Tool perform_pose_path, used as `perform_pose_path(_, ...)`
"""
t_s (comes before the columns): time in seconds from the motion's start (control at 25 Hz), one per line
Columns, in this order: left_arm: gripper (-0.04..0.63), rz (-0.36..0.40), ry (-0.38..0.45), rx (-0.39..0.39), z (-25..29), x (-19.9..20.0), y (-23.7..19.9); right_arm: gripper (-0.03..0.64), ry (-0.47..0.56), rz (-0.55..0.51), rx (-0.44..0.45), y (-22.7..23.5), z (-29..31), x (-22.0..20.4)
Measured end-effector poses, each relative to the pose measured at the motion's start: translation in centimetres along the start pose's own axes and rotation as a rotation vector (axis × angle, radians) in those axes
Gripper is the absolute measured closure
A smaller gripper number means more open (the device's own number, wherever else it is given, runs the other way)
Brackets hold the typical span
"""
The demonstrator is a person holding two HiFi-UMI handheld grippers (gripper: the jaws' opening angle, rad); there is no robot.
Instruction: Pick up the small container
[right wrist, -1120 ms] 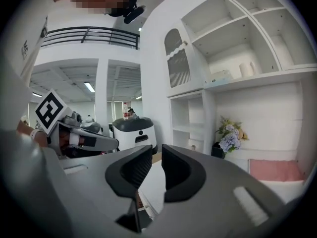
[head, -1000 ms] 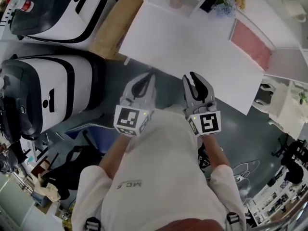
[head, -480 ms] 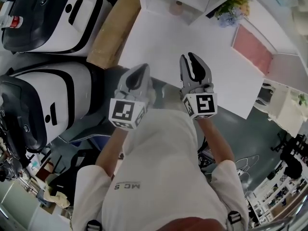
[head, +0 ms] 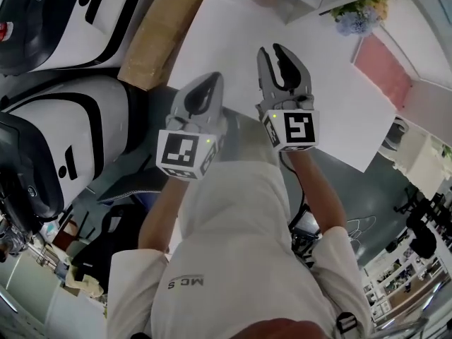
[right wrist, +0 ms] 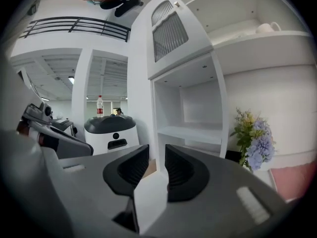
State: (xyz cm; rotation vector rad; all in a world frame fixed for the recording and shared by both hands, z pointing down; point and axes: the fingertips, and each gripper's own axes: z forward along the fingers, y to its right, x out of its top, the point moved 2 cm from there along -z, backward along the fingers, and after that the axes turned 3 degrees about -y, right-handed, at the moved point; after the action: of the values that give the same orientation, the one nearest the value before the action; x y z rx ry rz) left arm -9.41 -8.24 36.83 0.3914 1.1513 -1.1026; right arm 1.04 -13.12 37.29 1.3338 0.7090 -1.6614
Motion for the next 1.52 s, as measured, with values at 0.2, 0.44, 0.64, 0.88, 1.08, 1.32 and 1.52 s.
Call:
perform_pose_path(0.2,0.594,-0.006,0.001,-0.005,1.6,-1.4,-2.3,0.485,-0.006,0.012,-0.03,0.8,3.2,-2.0)
perform_pose_path(0.44,0.594,-0.013,0.004,0.023,4.4,-2.9,-5.2,0.479,0.004,0.018,-0.104,3.5,7.4,-4.8)
perform_pose_path(0.64,0.594,-0.023,0.002,0.034,6.2,-4.4,-7.0,0.448,0.023,0.007,-0.186,6.0,11.0,-7.0)
perform_pose_path(0.88,0.594,-0.007,0.014,0.062,7.9,-5.3,-8.0,0.417,0.042,0.031,-0.253,9.3,14.5,-8.3)
perform_pose_path(1.08,0.594,-0.025,0.018,0.078,9.1,-6.6,-9.1,0.417,0.038,0.068,-0.298,11.3,17.5,-9.4)
perform_pose_path(1.32,0.594,-0.028,-0.006,0.081,9.8,-8.0,-9.7,0.417,0.035,0.117,-0.363,13.6,20.1,-10.9)
perform_pose_path(1.52,0.594,-0.036,-0.023,0.087,9.6,-9.1,-10.0,0.417,0.019,0.106,-0.396,14.5,21.9,-11.9)
